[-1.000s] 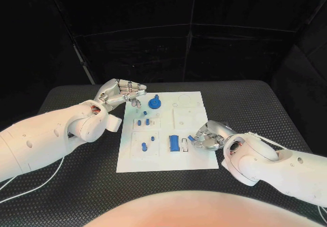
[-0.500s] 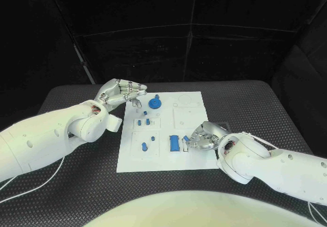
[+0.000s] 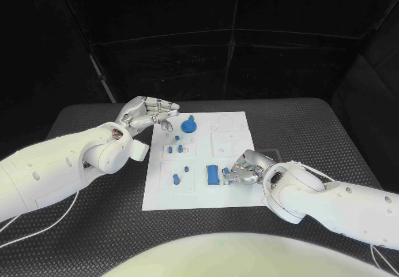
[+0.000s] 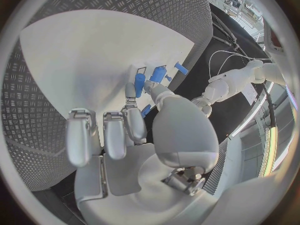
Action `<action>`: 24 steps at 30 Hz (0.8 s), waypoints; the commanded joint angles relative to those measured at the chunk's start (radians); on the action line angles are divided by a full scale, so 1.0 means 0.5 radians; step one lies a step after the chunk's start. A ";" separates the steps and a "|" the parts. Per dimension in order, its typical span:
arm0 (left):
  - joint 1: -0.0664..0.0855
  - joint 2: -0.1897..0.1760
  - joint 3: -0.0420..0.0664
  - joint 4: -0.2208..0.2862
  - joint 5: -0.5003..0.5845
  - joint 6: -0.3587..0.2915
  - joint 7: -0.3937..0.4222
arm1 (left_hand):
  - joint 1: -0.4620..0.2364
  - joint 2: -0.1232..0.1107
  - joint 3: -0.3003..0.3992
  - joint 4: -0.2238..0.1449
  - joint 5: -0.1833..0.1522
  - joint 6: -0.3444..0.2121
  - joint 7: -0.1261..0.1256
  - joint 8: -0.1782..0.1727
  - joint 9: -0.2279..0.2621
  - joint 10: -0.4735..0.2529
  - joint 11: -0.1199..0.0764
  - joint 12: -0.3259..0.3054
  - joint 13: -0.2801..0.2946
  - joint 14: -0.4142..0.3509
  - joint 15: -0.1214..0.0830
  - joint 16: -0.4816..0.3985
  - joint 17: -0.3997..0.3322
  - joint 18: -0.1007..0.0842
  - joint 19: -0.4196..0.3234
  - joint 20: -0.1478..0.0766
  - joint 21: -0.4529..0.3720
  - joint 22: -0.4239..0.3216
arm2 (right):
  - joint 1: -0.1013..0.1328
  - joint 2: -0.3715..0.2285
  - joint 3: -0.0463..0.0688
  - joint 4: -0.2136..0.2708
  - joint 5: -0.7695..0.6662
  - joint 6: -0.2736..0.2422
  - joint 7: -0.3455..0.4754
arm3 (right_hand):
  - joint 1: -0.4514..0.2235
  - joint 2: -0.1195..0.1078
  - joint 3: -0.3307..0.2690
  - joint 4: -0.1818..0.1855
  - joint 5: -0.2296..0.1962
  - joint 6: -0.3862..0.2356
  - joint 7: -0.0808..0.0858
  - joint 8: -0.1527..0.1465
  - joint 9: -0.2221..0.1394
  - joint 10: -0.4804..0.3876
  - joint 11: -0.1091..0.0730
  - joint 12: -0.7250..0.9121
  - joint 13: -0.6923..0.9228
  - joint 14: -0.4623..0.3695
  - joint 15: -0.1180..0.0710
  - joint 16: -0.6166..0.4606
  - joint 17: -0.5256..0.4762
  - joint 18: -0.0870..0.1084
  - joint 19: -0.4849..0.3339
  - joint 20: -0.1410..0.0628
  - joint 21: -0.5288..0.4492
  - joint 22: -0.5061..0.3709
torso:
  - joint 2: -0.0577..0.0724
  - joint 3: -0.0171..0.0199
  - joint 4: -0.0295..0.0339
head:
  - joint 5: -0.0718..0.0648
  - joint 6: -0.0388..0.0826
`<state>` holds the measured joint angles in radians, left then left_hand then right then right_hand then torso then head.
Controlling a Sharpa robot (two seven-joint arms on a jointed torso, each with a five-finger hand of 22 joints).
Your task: Assemble the parts on the task board
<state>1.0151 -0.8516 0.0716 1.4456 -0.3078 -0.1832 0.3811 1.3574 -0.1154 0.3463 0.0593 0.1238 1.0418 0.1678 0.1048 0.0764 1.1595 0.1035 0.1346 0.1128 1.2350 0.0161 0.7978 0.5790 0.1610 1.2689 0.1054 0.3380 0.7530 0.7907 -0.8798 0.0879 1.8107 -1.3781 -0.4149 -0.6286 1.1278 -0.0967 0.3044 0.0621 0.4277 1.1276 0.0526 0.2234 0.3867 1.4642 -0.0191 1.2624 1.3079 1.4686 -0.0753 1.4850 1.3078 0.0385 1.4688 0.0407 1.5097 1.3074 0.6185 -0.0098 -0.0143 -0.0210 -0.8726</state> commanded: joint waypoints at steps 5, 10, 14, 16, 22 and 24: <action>0.003 0.000 0.002 0.006 0.009 0.026 0.003 | 0.004 0.016 -0.014 -0.001 0.005 -0.008 0.006 -0.011 -0.002 -0.014 -0.006 -0.001 0.003 -0.012 0.000 -0.010 -0.003 0.040 -0.001 0.016 -0.013 -0.002 | 0.003 0.006 0.001 0.006 -0.011 0.101 -0.028 | -0.062 -0.015 -0.033 0.036 -0.016 0.031 -0.011 0.025 0.023 0.022 -0.016 0.006 0.096 0.150 -0.021 0.014 0.250 -0.028 0.074 -0.021 0.009 0.363 | -0.001 0.0001 -0.001 | 0.002 0.000; 0.003 -0.001 0.002 0.007 0.009 0.028 0.003 | 0.004 0.016 -0.014 -0.001 0.005 -0.008 0.006 -0.011 -0.002 -0.014 -0.006 -0.001 0.003 -0.012 0.000 -0.010 -0.003 0.040 -0.001 0.016 -0.013 -0.002 | 0.003 0.009 0.001 0.003 -0.018 0.107 -0.030 | -0.092 -0.026 -0.063 0.058 0.014 0.031 -0.014 0.034 0.035 0.023 -0.019 0.004 0.096 0.150 -0.025 0.012 0.248 -0.028 0.073 -0.025 0.007 0.362 | 0.000 -0.0007 0.000 | 0.003 0.000; 0.003 -0.001 0.002 0.006 0.009 0.028 0.003 | 0.004 0.016 -0.014 -0.001 0.005 -0.008 0.006 -0.011 -0.002 -0.014 -0.006 -0.001 0.003 -0.012 0.000 -0.010 -0.003 0.040 -0.001 0.016 -0.013 -0.002 | 0.003 0.012 0.001 0.001 -0.021 0.103 -0.026 | -0.129 -0.040 -0.100 0.085 0.022 0.027 -0.011 0.037 0.043 0.022 -0.017 0.001 0.095 0.149 -0.023 0.011 0.246 -0.027 0.072 -0.026 0.006 0.360 | 0.000 -0.0004 0.000 | 0.002 0.000; 0.003 -0.001 0.002 0.006 0.009 0.028 0.003 | 0.004 0.016 -0.014 -0.001 0.005 -0.008 0.006 -0.011 -0.002 -0.014 -0.006 -0.001 0.003 -0.012 0.000 -0.010 -0.003 0.040 -0.001 0.016 -0.013 -0.002 | 0.003 0.015 0.001 0.000 -0.027 0.096 -0.021 | -0.181 -0.055 -0.152 0.124 0.070 0.023 -0.009 0.039 0.049 0.022 -0.014 0.000 0.095 0.148 -0.021 0.008 0.242 -0.026 0.069 -0.026 0.003 0.356 | 0.000 -0.0004 0.000 | 0.003 0.000; 0.003 0.001 0.002 0.004 0.009 0.028 0.002 | 0.004 0.016 -0.014 -0.001 0.005 -0.008 0.006 -0.011 -0.002 -0.014 -0.006 -0.001 0.003 -0.012 0.000 -0.010 -0.003 0.040 -0.001 0.016 -0.013 -0.002 | 0.003 0.018 0.001 -0.005 -0.038 0.056 -0.003 | -0.253 -0.057 -0.335 0.243 -0.020 0.003 -0.010 0.046 0.073 0.017 -0.010 -0.012 0.092 0.146 -0.021 0.002 0.233 -0.023 0.061 -0.023 -0.005 0.348 | 0.003 -0.0006 -0.001 | 0.005 0.000; 0.003 0.001 0.002 0.003 0.009 0.028 0.002 | 0.004 0.016 -0.014 -0.001 0.005 -0.008 0.006 -0.011 -0.002 -0.014 -0.006 -0.001 0.003 -0.012 0.000 -0.010 -0.003 0.040 -0.001 0.016 -0.013 -0.002 | 0.003 0.018 0.001 -0.006 -0.039 0.044 0.003 | -0.254 -0.054 -0.374 0.267 -0.076 -0.001 -0.007 0.047 0.079 0.016 -0.011 -0.014 0.092 0.146 -0.019 0.001 0.231 -0.023 0.061 -0.023 -0.005 0.348 | 0.003 -0.0007 -0.001 | 0.004 0.000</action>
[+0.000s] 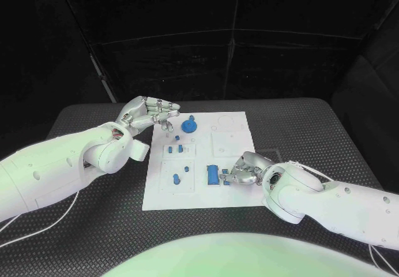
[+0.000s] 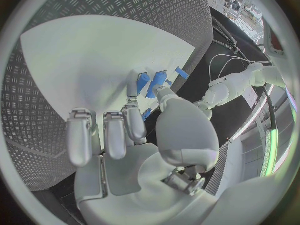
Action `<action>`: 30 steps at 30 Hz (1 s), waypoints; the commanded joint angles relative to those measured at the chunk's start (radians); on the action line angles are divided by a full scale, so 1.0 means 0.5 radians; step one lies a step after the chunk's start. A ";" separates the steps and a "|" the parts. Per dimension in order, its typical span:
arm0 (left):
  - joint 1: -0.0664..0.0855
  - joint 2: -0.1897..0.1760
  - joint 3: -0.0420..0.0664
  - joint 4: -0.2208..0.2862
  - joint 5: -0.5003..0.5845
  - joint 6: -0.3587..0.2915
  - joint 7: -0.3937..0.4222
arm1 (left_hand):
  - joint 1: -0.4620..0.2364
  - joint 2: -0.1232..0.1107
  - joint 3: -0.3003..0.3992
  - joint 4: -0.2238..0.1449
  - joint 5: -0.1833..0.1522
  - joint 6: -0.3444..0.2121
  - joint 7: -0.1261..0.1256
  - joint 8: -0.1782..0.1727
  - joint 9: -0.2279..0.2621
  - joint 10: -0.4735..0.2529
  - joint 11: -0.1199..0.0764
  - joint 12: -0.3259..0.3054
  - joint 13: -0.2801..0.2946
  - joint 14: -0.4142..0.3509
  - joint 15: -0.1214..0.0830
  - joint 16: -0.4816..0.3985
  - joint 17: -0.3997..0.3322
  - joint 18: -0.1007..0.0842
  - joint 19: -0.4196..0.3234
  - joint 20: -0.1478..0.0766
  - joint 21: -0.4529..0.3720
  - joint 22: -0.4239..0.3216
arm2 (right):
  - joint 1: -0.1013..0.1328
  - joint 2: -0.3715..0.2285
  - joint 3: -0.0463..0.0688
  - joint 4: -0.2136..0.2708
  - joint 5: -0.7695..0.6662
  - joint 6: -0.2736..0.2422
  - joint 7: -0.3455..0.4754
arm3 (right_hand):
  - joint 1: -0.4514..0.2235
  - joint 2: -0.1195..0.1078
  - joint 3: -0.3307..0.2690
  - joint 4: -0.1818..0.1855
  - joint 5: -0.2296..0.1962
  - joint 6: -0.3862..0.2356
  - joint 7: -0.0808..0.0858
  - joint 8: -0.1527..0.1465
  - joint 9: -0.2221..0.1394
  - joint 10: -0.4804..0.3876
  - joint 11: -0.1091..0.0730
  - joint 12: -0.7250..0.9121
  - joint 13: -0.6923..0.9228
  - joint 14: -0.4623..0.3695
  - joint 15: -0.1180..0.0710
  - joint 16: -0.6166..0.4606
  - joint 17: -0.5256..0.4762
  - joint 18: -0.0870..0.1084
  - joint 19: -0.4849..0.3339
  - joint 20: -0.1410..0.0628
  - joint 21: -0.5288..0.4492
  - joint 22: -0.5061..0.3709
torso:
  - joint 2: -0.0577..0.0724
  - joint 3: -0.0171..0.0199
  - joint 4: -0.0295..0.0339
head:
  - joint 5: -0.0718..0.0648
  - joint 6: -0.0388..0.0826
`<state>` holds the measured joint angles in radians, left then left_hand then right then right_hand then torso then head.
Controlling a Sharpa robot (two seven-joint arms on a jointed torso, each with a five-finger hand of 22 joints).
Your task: Assemble the parts on the task board
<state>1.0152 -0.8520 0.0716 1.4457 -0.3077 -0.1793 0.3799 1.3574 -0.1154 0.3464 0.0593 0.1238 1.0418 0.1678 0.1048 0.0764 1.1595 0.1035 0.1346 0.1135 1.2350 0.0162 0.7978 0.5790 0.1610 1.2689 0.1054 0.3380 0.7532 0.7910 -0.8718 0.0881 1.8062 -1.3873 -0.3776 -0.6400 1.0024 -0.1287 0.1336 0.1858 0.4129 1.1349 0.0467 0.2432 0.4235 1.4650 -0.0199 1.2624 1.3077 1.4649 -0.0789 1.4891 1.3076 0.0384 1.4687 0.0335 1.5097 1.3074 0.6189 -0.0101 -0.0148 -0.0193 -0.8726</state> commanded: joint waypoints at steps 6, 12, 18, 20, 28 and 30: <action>0.002 0.004 0.002 0.001 0.009 0.021 0.005 | 0.004 0.016 -0.014 -0.001 0.005 -0.008 0.006 -0.011 -0.002 -0.014 -0.006 -0.001 0.002 -0.012 0.000 -0.010 -0.003 0.040 -0.001 0.016 -0.013 -0.002 | 0.003 0.001 0.000 0.004 -0.022 -0.066 0.047 | 0.012 0.018 -0.093 0.055 -0.083 -0.024 0.006 0.010 0.014 0.014 -0.008 -0.015 0.093 0.153 -0.011 -0.009 0.229 -0.022 0.059 -0.008 -0.007 0.346 | 0.000 0.0005 0.001 | 0.002 0.000; 0.002 0.005 0.002 0.000 0.009 0.022 0.005 | 0.004 0.016 -0.014 -0.001 0.005 -0.008 0.006 -0.011 -0.002 -0.014 -0.006 -0.001 0.002 -0.012 0.000 -0.010 -0.003 0.040 -0.001 0.016 -0.013 -0.002 | 0.003 -0.011 0.000 0.012 -0.022 -0.066 0.075 | 0.046 0.027 -0.120 0.063 -0.091 -0.026 0.005 0.013 0.020 0.014 -0.008 -0.015 0.095 0.153 -0.011 -0.009 0.230 -0.022 0.060 -0.008 -0.007 0.346 | -0.002 0.0011 0.000 | 0.003 0.000; 0.002 0.001 0.002 -0.001 0.009 0.021 0.005 | 0.004 0.016 -0.014 -0.001 0.005 -0.008 0.006 -0.011 -0.002 -0.014 -0.006 -0.001 0.002 -0.012 0.000 -0.010 -0.003 0.040 -0.001 0.016 -0.013 -0.002 | 0.002 -0.067 0.000 0.039 0.000 0.023 0.188 | 0.250 0.048 -0.156 -0.033 -0.147 -0.048 0.013 0.010 0.032 0.006 -0.004 -0.029 0.088 0.151 -0.009 -0.017 0.218 -0.020 0.052 -0.006 -0.016 0.337 | -0.003 0.0013 -0.002 | 0.019 0.000; 0.002 -0.001 0.002 -0.002 0.009 0.021 0.005 | 0.004 0.016 -0.014 -0.001 0.005 -0.008 0.006 -0.011 -0.002 -0.014 -0.006 -0.001 0.002 -0.012 0.000 -0.010 -0.003 0.040 -0.001 0.016 -0.013 -0.002 | 0.002 -0.086 0.000 0.048 0.010 0.056 0.225 | 0.290 0.045 -0.169 -0.058 -0.145 -0.057 0.017 0.006 0.033 -0.004 0.000 -0.051 0.074 0.147 -0.006 -0.027 0.203 -0.017 0.043 -0.004 -0.023 0.327 | -0.003 0.0010 -0.003 | 0.014 0.000; 0.002 0.005 0.001 -0.008 0.009 0.022 0.005 | 0.004 0.016 -0.014 -0.001 0.005 -0.008 0.006 -0.011 -0.002 -0.014 -0.006 -0.001 0.002 -0.012 0.000 -0.010 -0.003 0.040 -0.001 0.016 -0.013 -0.002 | 0.002 -0.123 0.000 0.065 0.021 0.122 0.278 | 0.351 0.064 -0.189 -0.092 -0.170 -0.062 0.020 0.003 0.035 -0.010 0.002 -0.064 0.067 0.145 -0.002 -0.032 0.197 -0.016 0.040 0.000 -0.028 0.324 | -0.003 0.0019 0.000 | 0.010 0.000; 0.002 0.005 0.001 -0.010 0.009 0.022 0.005 | 0.004 0.016 -0.014 -0.001 0.005 -0.008 0.006 -0.011 -0.002 -0.014 -0.006 -0.001 0.002 -0.012 0.000 -0.010 -0.003 0.040 -0.001 0.016 -0.013 -0.002 | 0.002 -0.125 0.000 0.064 0.022 0.128 0.280 | 0.356 0.070 -0.191 -0.094 -0.174 -0.061 0.020 0.003 0.035 -0.009 0.002 -0.062 0.068 0.146 -0.002 -0.031 0.198 -0.016 0.040 0.001 -0.027 0.324 | -0.005 0.0016 -0.001 | 0.010 0.000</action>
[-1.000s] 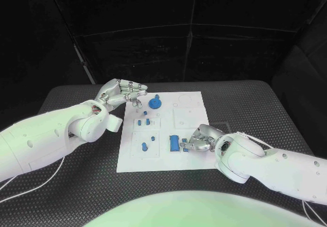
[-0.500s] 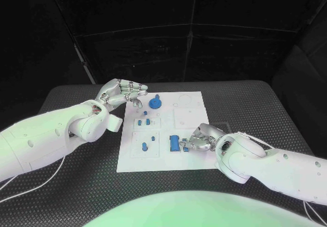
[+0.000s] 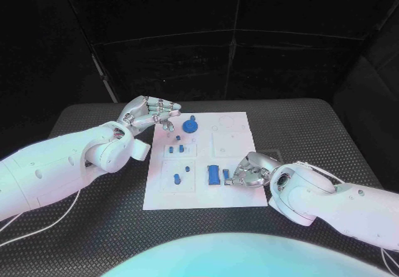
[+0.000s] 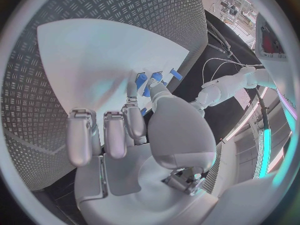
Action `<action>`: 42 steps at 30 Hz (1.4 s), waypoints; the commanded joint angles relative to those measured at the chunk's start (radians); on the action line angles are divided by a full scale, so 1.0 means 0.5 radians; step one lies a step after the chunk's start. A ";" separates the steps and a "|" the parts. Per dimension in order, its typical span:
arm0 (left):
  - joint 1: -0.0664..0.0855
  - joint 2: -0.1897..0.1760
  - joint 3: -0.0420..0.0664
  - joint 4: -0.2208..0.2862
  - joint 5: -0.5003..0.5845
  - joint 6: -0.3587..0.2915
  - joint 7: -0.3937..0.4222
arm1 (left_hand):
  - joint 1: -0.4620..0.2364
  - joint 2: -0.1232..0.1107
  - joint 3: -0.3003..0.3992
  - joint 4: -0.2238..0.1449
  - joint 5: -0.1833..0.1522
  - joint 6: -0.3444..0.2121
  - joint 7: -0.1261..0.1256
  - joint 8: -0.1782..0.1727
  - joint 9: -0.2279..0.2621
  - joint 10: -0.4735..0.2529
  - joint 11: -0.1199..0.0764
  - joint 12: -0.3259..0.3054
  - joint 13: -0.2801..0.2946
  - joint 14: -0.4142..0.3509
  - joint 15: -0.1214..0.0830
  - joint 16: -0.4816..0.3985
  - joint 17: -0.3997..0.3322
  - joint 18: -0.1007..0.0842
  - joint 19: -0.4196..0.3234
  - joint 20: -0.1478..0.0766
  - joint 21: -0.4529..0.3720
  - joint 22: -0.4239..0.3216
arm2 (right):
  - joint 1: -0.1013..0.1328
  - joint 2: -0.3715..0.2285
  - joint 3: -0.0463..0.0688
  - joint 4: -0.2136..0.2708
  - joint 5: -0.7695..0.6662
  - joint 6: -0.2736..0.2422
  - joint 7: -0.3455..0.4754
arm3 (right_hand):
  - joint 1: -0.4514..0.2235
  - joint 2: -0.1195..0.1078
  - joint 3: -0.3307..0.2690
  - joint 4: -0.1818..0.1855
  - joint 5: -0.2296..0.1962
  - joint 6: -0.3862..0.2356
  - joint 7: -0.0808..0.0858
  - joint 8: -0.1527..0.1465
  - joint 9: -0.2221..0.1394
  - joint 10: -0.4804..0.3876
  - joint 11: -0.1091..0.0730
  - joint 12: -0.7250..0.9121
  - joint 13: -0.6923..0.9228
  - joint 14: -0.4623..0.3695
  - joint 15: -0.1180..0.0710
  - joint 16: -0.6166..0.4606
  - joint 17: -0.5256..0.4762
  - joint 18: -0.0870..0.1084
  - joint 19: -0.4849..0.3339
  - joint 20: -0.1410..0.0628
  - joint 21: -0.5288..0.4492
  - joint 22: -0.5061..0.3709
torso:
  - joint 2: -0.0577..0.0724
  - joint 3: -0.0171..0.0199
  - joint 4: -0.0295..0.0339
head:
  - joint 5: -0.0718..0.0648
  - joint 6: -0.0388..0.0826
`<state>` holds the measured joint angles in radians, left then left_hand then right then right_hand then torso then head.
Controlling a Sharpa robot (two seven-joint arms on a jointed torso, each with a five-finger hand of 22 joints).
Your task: Assemble the parts on the task board
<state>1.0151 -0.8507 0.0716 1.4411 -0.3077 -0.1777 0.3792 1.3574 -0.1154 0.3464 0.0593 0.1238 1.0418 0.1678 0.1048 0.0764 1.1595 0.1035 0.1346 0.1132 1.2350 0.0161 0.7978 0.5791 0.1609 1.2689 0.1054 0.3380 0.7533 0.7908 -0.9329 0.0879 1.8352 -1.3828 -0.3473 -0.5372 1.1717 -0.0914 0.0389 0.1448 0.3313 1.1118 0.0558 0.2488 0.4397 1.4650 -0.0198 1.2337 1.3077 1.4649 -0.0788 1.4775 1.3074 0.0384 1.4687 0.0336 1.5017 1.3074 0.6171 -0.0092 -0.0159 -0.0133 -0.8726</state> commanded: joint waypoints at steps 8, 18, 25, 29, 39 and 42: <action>0.001 0.007 0.001 -0.004 0.009 0.020 0.006 | 0.004 0.016 -0.014 -0.001 0.005 -0.008 0.006 -0.011 -0.002 -0.014 -0.006 -0.001 0.002 -0.012 0.000 -0.010 -0.003 0.040 -0.001 0.016 -0.013 -0.003 | 0.003 0.008 0.000 -0.013 0.008 0.092 0.062 | 0.022 0.009 -0.006 -0.012 -0.018 -0.011 0.000 -0.006 0.004 -0.008 0.002 -0.002 0.070 0.146 -0.003 -0.006 0.203 -0.017 0.043 0.001 -0.009 0.328 | 0.003 -0.0015 0.002 | -0.004 0.000; 0.001 0.009 0.001 -0.003 0.009 0.020 0.006 | 0.004 0.016 -0.014 -0.001 0.005 -0.008 0.006 -0.011 -0.002 -0.014 -0.006 -0.001 0.002 -0.012 0.000 -0.010 -0.003 0.040 -0.001 0.016 -0.013 -0.003 | 0.003 0.061 0.000 -0.079 -0.078 0.091 -0.005 | 0.081 0.060 -0.012 -0.039 -0.047 0.000 -0.009 0.001 0.010 -0.005 -0.006 0.001 0.073 0.148 -0.008 -0.003 0.208 -0.017 0.046 -0.003 -0.007 0.331 | 0.002 -0.0011 0.003 | 0.001 0.000; 0.001 0.010 0.001 -0.004 0.009 0.020 0.006 | 0.004 0.016 -0.014 -0.001 0.005 -0.008 0.006 -0.011 -0.002 -0.014 -0.006 -0.001 0.002 -0.012 0.000 -0.010 -0.003 0.040 -0.001 0.016 -0.013 -0.003 | 0.003 0.091 0.001 -0.109 -0.088 0.034 -0.008 | 0.081 0.081 -0.021 -0.036 -0.059 0.011 -0.012 0.008 0.014 0.000 -0.009 0.011 0.079 0.150 -0.010 0.001 0.215 -0.019 0.051 -0.005 -0.003 0.337 | 0.000 -0.0010 0.000 | 0.002 0.000; 0.000 0.010 0.001 -0.004 0.009 0.021 0.006 | 0.004 0.016 -0.014 -0.001 0.005 -0.008 0.006 -0.011 -0.002 -0.014 -0.006 -0.001 0.002 -0.012 0.000 -0.010 -0.003 0.040 -0.001 0.016 -0.013 -0.003 | 0.003 0.089 0.001 -0.106 -0.069 0.037 0.016 | 0.078 0.075 -0.034 -0.037 -0.064 0.011 -0.013 0.010 0.016 0.000 -0.010 0.009 0.078 0.150 -0.011 0.000 0.213 -0.019 0.049 -0.005 -0.004 0.335 | 0.000 -0.0013 0.000 | 0.000 0.000; -0.002 0.005 0.001 -0.007 0.009 0.021 0.010 | 0.004 0.016 -0.014 -0.001 0.005 -0.008 0.006 -0.011 -0.002 -0.014 -0.006 -0.001 0.002 -0.012 0.000 -0.010 -0.003 0.040 -0.001 0.016 -0.013 -0.003 | 0.006 0.005 0.001 -0.082 0.280 0.027 0.423 | 0.100 0.054 -0.097 -0.050 -0.031 -0.108 0.040 -0.055 -0.007 -0.130 0.033 -0.281 -0.108 0.086 0.019 -0.166 -0.030 0.043 -0.130 0.014 -0.177 0.118 | -0.009 -0.0050 -0.001 | -0.010 0.000; -0.003 0.004 0.001 -0.019 0.015 0.020 0.019 | 0.004 0.016 -0.020 -0.001 0.005 -0.010 0.006 -0.013 -0.003 -0.018 -0.006 0.000 0.004 -0.016 0.000 -0.010 -0.003 0.041 0.000 0.016 -0.019 -0.008 | 0.033 -0.009 0.002 -0.148 0.681 0.034 0.759 | 0.180 0.074 -0.106 -0.085 -0.011 -0.190 0.075 -0.099 -0.025 -0.286 0.063 -0.615 -0.332 0.022 0.044 -0.351 -0.266 0.103 -0.306 0.039 -0.369 -0.102 | -0.023 -0.0104 -0.003 | -0.019 0.000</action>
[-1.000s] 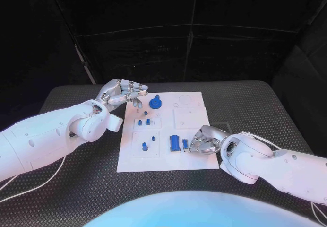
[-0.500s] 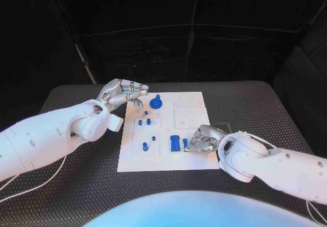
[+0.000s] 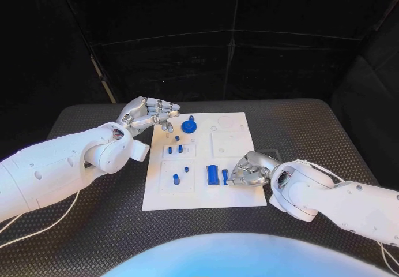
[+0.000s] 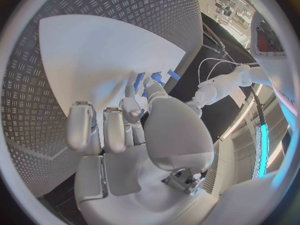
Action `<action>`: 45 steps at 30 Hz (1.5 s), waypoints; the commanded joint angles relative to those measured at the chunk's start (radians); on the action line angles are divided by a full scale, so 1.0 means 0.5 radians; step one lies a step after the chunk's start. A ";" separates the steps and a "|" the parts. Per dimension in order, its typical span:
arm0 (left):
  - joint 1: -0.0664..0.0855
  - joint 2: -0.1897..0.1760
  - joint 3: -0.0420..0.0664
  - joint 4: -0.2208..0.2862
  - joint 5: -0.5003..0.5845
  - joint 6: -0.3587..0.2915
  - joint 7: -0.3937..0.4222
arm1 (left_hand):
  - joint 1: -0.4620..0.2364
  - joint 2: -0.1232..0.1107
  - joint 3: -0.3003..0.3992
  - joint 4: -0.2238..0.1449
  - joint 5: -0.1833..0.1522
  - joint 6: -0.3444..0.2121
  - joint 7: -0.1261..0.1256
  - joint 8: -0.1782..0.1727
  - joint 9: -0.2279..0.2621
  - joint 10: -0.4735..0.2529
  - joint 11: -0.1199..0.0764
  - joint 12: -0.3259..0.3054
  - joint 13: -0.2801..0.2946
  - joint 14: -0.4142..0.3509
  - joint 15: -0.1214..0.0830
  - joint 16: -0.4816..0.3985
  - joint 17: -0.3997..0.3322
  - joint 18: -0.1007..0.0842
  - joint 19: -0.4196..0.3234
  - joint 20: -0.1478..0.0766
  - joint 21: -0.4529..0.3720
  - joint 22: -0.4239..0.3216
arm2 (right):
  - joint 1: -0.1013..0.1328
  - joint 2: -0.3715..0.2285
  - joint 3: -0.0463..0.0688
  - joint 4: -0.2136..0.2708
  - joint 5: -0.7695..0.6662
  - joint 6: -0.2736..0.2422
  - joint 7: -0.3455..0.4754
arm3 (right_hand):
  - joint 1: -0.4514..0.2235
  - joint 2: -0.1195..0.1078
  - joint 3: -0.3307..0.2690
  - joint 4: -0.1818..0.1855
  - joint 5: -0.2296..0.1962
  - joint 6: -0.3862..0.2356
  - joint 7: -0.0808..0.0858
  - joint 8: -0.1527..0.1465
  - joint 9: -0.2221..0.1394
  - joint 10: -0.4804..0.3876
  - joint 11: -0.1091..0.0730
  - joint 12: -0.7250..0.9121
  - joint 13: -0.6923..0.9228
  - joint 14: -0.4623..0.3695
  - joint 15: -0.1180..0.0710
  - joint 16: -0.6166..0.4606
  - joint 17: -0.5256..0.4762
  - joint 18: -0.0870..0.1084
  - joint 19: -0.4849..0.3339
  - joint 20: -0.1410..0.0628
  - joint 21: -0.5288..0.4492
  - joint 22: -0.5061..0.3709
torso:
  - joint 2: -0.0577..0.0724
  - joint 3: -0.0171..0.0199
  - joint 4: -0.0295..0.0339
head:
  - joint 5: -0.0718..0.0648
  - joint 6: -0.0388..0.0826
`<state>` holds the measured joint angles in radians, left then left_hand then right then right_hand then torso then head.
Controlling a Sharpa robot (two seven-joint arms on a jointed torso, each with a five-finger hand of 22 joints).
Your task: Assemble the parts on the task board
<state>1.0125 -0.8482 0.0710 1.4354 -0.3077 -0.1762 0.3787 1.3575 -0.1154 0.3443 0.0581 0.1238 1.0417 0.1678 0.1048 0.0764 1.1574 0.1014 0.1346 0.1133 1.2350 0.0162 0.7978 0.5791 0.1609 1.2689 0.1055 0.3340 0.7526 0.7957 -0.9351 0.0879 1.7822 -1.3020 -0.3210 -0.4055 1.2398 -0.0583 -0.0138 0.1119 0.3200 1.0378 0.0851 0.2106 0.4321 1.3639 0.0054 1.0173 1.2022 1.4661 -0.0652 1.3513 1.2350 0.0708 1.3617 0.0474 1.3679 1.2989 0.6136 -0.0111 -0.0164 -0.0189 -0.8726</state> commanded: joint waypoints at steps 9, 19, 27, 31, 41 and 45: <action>0.002 0.010 0.003 -0.098 0.212 -0.021 0.075 | -0.032 0.007 -0.090 0.040 0.004 -0.052 0.004 -0.038 -0.008 -0.070 0.022 -0.029 -0.006 -0.274 0.060 -0.388 -0.181 0.030 -0.280 0.070 -0.265 -0.179 | 0.205 0.105 0.004 -0.443 1.556 0.029 1.173 | 0.238 0.066 0.080 -0.073 -0.173 -0.163 0.115 -0.129 -0.115 -0.723 0.142 -1.181 -0.918 -0.636 0.162 -1.393 -1.283 0.205 -0.919 0.140 -1.236 -1.103 | -0.048 -0.0151 -0.021 | -0.023 0.000; 0.002 0.093 0.008 -0.288 0.387 -0.126 0.178 | -0.001 0.066 -0.240 0.066 0.000 -0.131 -0.038 -0.077 -0.023 -0.146 0.127 -0.142 -0.082 -0.637 0.249 -1.195 -0.590 0.036 -1.080 0.332 -0.547 -0.725 | 0.296 0.353 0.091 -0.922 2.018 0.028 1.501 | 0.280 0.103 0.106 -0.118 -0.318 -0.128 0.151 -0.297 -0.427 -0.710 0.264 -1.700 -1.899 -0.963 0.367 -2.284 -1.968 0.217 -1.094 0.396 -2.127 -1.748 | -0.083 -0.0173 -0.010 | -0.023 0.068; -0.001 0.141 0.007 -0.366 0.342 -0.126 0.127 | -0.792 0.231 -0.470 -0.116 -0.074 -0.748 -0.123 -0.210 -0.153 -0.910 0.019 -0.269 -0.227 -1.204 0.162 -1.596 -0.887 -0.096 -1.784 0.199 -0.668 -1.174 | 0.300 0.449 0.107 -1.073 1.945 0.019 1.431 | -0.572 0.117 0.028 -0.224 -0.410 -0.708 0.058 -0.421 -0.669 -1.272 0.206 -1.870 -2.254 -1.496 0.319 -2.703 -2.281 0.098 -1.555 0.270 -2.500 -2.169 | -0.082 -0.0173 -0.010 | -0.007 0.113; 0.002 0.141 0.001 -0.342 0.352 -0.166 0.133 | -1.014 0.231 -0.504 -0.116 -0.092 -0.910 -0.146 -0.210 -0.153 -1.082 -0.005 -0.269 -0.227 -1.356 0.138 -1.596 -0.924 -0.096 -1.878 0.151 -0.668 -1.220 | 0.309 0.443 0.094 -1.045 1.974 -0.021 1.449 | -0.774 0.117 0.028 -0.224 -0.435 -0.840 0.034 -0.421 -0.713 -1.407 0.185 -2.035 -2.404 -1.628 0.300 -2.703 -2.470 0.098 -1.665 0.236 -2.563 -2.250 | -0.085 -0.0154 -0.008 | -0.004 0.133; 0.033 0.139 -0.059 -0.083 0.464 -0.599 0.196 | -1.611 0.231 -0.689 -0.116 -0.248 -1.321 -0.336 -0.210 -0.153 -1.514 -0.203 -0.269 -0.227 -1.747 -0.032 -1.596 -1.006 -0.160 -2.109 0.024 -0.668 -1.320 | 0.407 0.378 -0.039 -0.739 2.285 -0.453 1.647 | -1.366 0.117 0.028 -0.224 -0.640 -1.269 -0.170 -0.421 -0.864 -1.866 -0.011 -2.035 -2.404 -2.082 0.130 -2.703 -2.470 0.042 -2.032 0.121 -2.736 -2.371 | -0.113 0.0043 0.013 | 0.018 0.348; 0.050 0.138 -0.093 0.059 0.525 -0.836 0.231 | -1.764 0.231 -0.689 -0.116 -0.248 -1.427 -0.336 -0.210 -0.153 -1.626 -0.203 -0.269 -0.227 -1.847 -0.032 -1.596 -1.158 -0.171 -2.166 -0.011 -0.668 -1.346 | 0.454 0.347 -0.102 -0.594 2.432 -0.658 1.741 | -1.528 0.117 0.028 -0.224 -0.640 -1.387 -0.170 -0.421 -0.864 -1.992 -0.011 -2.035 -2.404 -2.205 0.130 -2.703 -2.470 0.020 -2.133 0.089 -2.736 -2.404 | -0.125 0.0130 0.023 | 0.027 0.444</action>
<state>1.0337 -0.7791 0.0240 1.4508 -0.0920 -0.4444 0.4546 0.6447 -0.0023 0.0309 0.0042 0.0181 0.4445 0.0331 0.0080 0.0036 0.4673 0.0382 0.0075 0.0038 0.4221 0.0224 0.0069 0.0753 0.1079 0.2508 0.1366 0.0091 0.1081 1.0180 -0.7591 0.0368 1.4714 -0.1883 -0.5097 0.3847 0.6486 0.0017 0.0034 0.0010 0.0458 0.4695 0.0457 0.0077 0.0140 0.5016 0.0388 0.0113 0.0050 0.4952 0.0210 0.0085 0.0087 0.1158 0.4022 0.1260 0.0223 0.1319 0.5574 -0.0093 -0.0102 -0.0075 -0.6756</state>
